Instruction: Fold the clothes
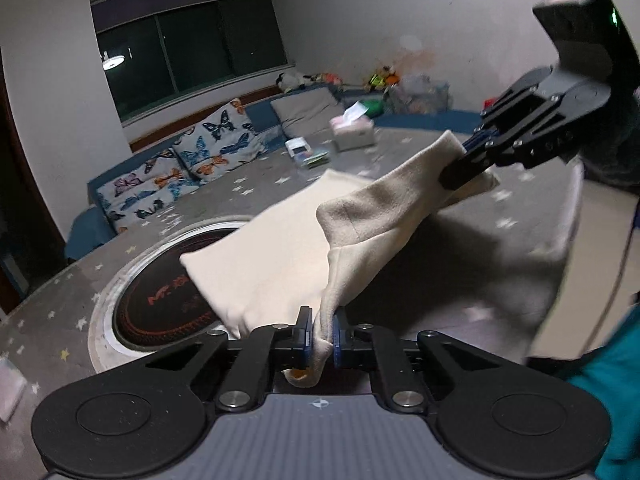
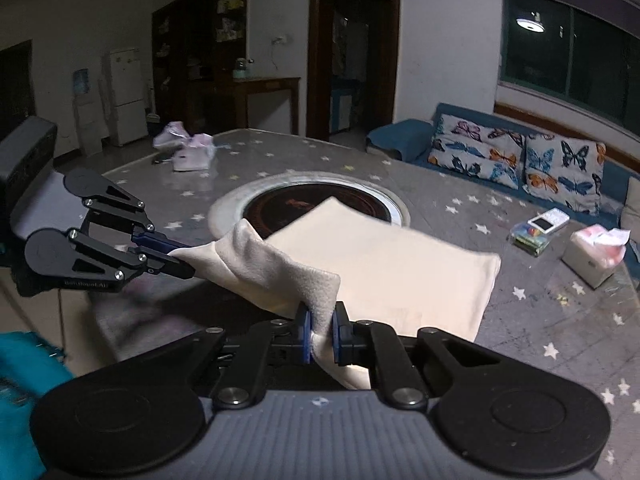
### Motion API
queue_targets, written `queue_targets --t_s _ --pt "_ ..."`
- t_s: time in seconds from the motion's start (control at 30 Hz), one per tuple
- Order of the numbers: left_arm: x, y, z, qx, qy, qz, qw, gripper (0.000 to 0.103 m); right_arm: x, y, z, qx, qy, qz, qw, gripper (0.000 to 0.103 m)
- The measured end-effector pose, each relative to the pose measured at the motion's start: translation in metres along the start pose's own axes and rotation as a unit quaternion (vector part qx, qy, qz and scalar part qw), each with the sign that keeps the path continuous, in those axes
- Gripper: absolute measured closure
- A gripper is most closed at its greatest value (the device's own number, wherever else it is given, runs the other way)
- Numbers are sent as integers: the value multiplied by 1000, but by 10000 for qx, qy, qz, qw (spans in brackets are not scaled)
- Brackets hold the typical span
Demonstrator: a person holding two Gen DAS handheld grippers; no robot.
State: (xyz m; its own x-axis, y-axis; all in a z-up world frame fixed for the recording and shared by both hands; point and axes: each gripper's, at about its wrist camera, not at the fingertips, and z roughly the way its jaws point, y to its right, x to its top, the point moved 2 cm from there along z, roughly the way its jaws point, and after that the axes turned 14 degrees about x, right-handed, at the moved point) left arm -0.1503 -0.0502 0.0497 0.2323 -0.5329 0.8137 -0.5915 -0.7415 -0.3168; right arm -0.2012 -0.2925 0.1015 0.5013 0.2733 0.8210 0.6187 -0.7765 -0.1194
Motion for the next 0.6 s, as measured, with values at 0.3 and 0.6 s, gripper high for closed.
queue_targets --t_s 0.3,0.6 --pt "16 -10 -29 -66 134 -286 9995 92 18 -25 -33 143 -21 -340 9993 94" --pt "53 -30 52 281 203 -317 9989 92 54 45 4 -99 -51 -219 9997 94"
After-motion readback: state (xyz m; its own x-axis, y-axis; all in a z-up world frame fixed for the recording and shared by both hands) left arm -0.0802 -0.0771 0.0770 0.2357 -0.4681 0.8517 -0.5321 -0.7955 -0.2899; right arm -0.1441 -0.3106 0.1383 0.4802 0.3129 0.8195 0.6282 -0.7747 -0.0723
